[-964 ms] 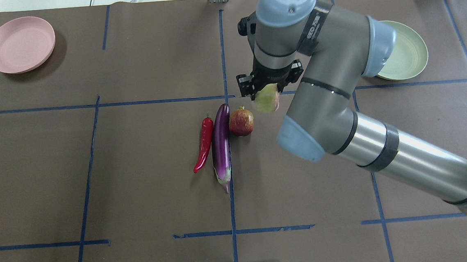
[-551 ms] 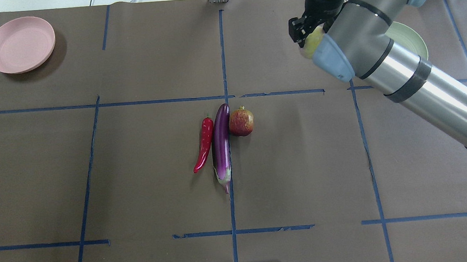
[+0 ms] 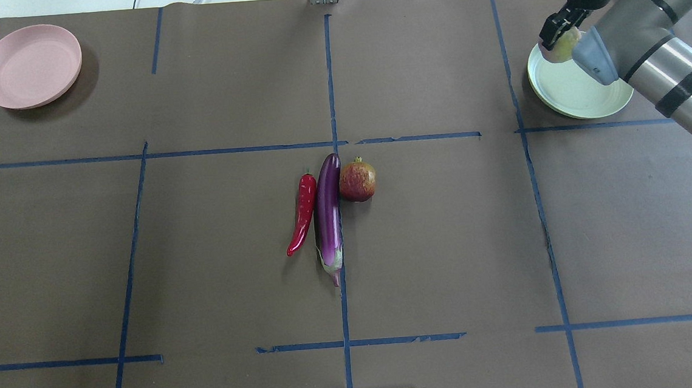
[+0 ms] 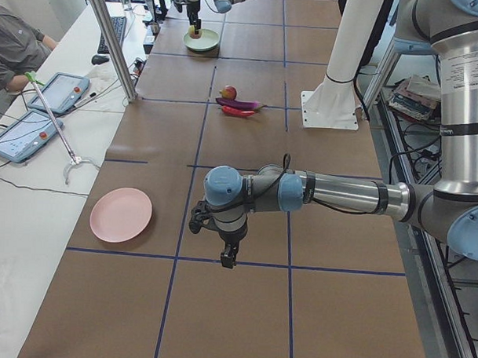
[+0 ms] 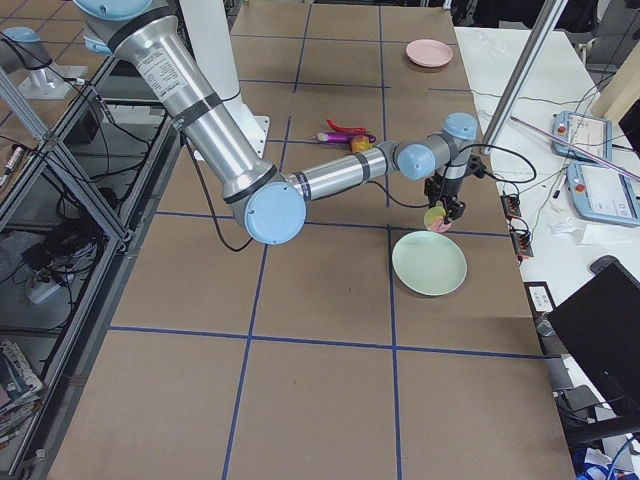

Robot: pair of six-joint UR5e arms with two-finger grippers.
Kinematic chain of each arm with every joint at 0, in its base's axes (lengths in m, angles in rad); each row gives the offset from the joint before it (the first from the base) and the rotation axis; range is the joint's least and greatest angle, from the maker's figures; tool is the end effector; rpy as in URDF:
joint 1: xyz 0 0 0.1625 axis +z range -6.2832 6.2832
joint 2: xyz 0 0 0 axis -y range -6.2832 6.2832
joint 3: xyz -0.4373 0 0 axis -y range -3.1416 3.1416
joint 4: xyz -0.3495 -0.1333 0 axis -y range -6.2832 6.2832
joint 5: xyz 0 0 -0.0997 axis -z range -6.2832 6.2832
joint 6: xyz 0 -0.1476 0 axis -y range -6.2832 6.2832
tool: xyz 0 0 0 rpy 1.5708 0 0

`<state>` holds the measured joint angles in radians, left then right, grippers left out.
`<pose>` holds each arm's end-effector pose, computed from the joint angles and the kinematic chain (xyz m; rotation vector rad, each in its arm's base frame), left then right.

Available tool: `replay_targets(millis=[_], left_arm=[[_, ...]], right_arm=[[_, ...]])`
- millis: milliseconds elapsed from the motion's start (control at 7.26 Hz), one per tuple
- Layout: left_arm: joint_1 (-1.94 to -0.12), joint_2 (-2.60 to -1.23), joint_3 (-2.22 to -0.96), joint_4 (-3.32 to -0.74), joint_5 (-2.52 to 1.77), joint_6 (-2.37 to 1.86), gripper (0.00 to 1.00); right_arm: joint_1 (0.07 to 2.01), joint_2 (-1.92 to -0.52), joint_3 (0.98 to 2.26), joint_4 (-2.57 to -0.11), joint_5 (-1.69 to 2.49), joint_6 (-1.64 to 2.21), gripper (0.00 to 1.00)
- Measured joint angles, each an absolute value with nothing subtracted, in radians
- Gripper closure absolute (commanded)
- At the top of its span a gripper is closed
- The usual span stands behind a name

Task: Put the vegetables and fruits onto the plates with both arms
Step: 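Lift the peach with the right gripper and carry it to the green plate, then lower the peach onto the green plate and open the right gripper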

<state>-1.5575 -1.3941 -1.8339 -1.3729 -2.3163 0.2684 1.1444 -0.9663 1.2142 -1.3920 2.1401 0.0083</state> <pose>-0.0284 -0.3588 0.6817 -0.0107 0.7538 0.2267 -0.2528 -0.6865 0.5085 0.2876 -0.6441 -0.5223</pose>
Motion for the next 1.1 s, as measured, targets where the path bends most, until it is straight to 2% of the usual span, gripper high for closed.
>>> replay_targets(millis=[138,276,413,551,1102], left_arm=[[-1.557,-1.394,-1.836,-1.373,-2.316,0.268,0.0],[-1.557,-1.394,-1.838,-1.373,-2.316,0.268,0.0],[-1.557,-1.394,-1.838,-1.373,-2.316,0.268,0.0],[-1.557,-1.394,-1.838,-1.373,-2.316,0.268,0.0],[-1.557,-1.395,-1.844,-1.373,-2.316,0.269,0.0]], right_arm=[[1.158,-1.006,1.196,-1.373,2.143,-0.037,0.85],[1.157,-1.042,1.189,-1.365,2.142,-0.054,0.77],[1.15,-1.066,1.187,-1.362,2.14,-0.057,0.35],[1.144,-1.079,1.187,-1.361,2.139,-0.056,0.02],[1.165,-1.093,1.191,-1.365,2.148,0.005,0.0]])
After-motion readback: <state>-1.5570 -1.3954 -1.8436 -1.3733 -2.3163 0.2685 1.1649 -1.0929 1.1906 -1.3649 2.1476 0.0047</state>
